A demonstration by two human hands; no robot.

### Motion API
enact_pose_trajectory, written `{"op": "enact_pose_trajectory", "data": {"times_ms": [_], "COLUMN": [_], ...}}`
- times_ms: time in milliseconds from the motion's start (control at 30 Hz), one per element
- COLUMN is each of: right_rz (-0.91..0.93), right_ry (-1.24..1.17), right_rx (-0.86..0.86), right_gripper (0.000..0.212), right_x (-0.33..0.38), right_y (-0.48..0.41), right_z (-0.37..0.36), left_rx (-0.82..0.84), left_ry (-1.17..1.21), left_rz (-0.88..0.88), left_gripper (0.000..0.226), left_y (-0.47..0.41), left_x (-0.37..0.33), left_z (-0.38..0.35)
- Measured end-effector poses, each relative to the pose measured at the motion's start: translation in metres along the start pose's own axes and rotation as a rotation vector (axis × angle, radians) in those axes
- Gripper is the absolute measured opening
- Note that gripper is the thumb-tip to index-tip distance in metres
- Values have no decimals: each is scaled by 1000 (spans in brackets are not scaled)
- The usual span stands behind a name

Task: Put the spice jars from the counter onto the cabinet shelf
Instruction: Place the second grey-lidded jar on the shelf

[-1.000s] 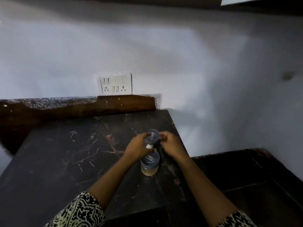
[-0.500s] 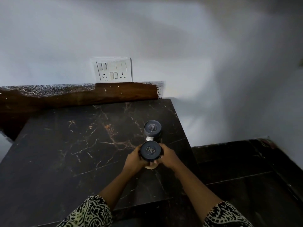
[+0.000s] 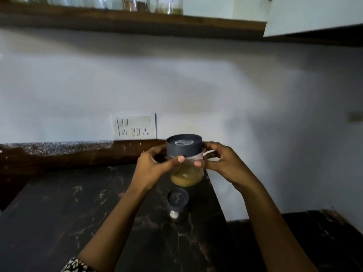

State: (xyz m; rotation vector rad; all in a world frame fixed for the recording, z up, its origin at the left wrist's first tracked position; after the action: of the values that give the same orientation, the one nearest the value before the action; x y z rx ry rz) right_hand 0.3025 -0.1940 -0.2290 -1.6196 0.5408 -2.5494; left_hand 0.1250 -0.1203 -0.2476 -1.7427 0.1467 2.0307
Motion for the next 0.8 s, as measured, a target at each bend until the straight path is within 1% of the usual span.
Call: {"op": "enact_pose_trajectory", "data": {"times_ms": [67,133,233,267,333,433,467,533,567,600,700,733,800], "right_rz": [74,121,163,175,203,259,275,287,279,268,235,223,214], "right_ry": [-7,-69,-170,-176,-177,-91,-64,-27,-29,-54,-176,-235,-336], "right_rx": [-8,4,13,-14,-109,-265,-300,-326,-316,-296,-179,-125,-53], "right_gripper": [56,66,81,84,81,80,80,82,84,86,84,83,78], "right_x": [18,34,47,51,57,65,68,72,72,72,72,73,76], "right_y": [-11,-22,-36,-41,-48,-56,-57,-59,-60,-62,-65,-66,-69], "right_z": [13,20,25,28,32,38,38,40,42,44,52,52,52], "left_rx": [-26,-49,-72,-80,-88,-127,-138,-127,-116,-98,6,54,120], "left_ry": [58,100,141,143,84,-144,-187,-159,-117,-79,67,110,152], "left_rz": [-41,-72,-108,-111,-86,-108,-116,-115,-109,-101,-77,-63,-38], "left_gripper": [40,31,28,31,46,59,66,77,78,74,44,40,50], "left_y": [-13,-24,-37,-42,-46,-56,-58,-64,-67,-70,-73,-75,-79], "left_x": [-30,-56,-84,-90,-100,-114,-117,-122,-124,-125,-130,-131,-131], "left_z": [3,2,-2,-3,-8,-20,-24,-27,-26,-24,-19,-19,-19]}}
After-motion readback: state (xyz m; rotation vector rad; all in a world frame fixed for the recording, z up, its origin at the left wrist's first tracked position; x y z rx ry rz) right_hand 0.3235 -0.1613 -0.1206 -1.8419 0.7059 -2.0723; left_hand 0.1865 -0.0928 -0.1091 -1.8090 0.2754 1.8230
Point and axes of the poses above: each hand's wrist, its own y-axis away from the middle knuckle, its own z-axis out of the back of the hand, x = y × z, the point moved 4 cm from there along -y, towards the middle knuckle, and after that the axes turned 7 degrees about z, right-handed, at the moved point
